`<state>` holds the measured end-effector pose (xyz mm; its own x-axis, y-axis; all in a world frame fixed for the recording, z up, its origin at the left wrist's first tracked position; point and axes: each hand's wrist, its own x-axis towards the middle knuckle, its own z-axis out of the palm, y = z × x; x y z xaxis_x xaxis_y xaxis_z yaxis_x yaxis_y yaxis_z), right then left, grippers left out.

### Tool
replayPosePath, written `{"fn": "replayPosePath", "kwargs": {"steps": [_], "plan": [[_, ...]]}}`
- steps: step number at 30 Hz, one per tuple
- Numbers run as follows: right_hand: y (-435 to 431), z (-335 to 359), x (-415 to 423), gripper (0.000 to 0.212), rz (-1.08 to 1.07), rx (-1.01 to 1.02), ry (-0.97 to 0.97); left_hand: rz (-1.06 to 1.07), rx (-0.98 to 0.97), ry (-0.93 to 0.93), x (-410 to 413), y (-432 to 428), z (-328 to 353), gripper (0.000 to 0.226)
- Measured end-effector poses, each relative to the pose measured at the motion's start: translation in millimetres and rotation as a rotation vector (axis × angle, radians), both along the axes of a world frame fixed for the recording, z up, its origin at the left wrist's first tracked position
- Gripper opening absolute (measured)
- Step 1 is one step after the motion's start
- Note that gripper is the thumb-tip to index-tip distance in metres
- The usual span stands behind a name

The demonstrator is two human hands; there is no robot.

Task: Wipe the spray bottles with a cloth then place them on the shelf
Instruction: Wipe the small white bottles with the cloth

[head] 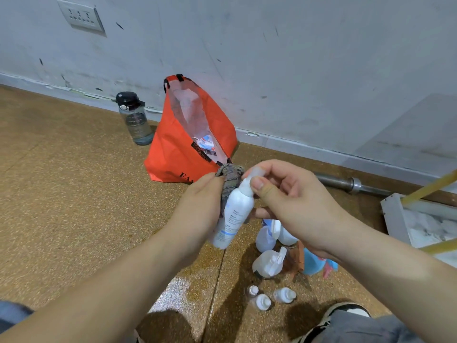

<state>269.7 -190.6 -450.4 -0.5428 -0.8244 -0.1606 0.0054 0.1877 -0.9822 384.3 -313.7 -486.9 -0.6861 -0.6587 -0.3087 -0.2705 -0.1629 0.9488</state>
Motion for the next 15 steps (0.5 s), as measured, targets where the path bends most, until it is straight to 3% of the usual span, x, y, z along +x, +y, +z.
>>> {"fn": "replayPosePath", "kwargs": {"steps": [2,4,6,8,9,12,15], "plan": [[-1.7,0.1,-0.3,0.014,-0.005,0.039,0.024,-0.013,0.121,-0.005,0.5,-0.9,-4.1,0.032],[-3.3,-0.6,-1.4,0.014,-0.030,0.057,0.009,0.011,-0.010,0.045,1.2,6.8,-0.3,0.028],[-4.7,-3.2,-2.4,0.013,-0.048,0.071,0.030,-0.041,-0.414,0.153,7.6,19.2,5.6,0.024],[-4.9,-5.3,-1.8,0.014,-0.057,0.076,0.068,-0.143,-0.831,0.173,13.9,28.6,3.8,0.035],[-4.7,-4.8,-0.5,0.015,-0.064,0.069,0.059,-0.160,-0.920,0.174,14.7,29.1,-1.4,0.040],[-6.5,-0.8,-1.5,0.017,-0.133,0.033,0.078,-0.125,-0.803,0.203,15.6,24.5,-15.4,0.039],[-8.7,0.2,-14.6,0.019,-0.318,0.042,0.054,-0.086,-0.661,0.112,20.3,29.0,-31.3,0.038]]}}
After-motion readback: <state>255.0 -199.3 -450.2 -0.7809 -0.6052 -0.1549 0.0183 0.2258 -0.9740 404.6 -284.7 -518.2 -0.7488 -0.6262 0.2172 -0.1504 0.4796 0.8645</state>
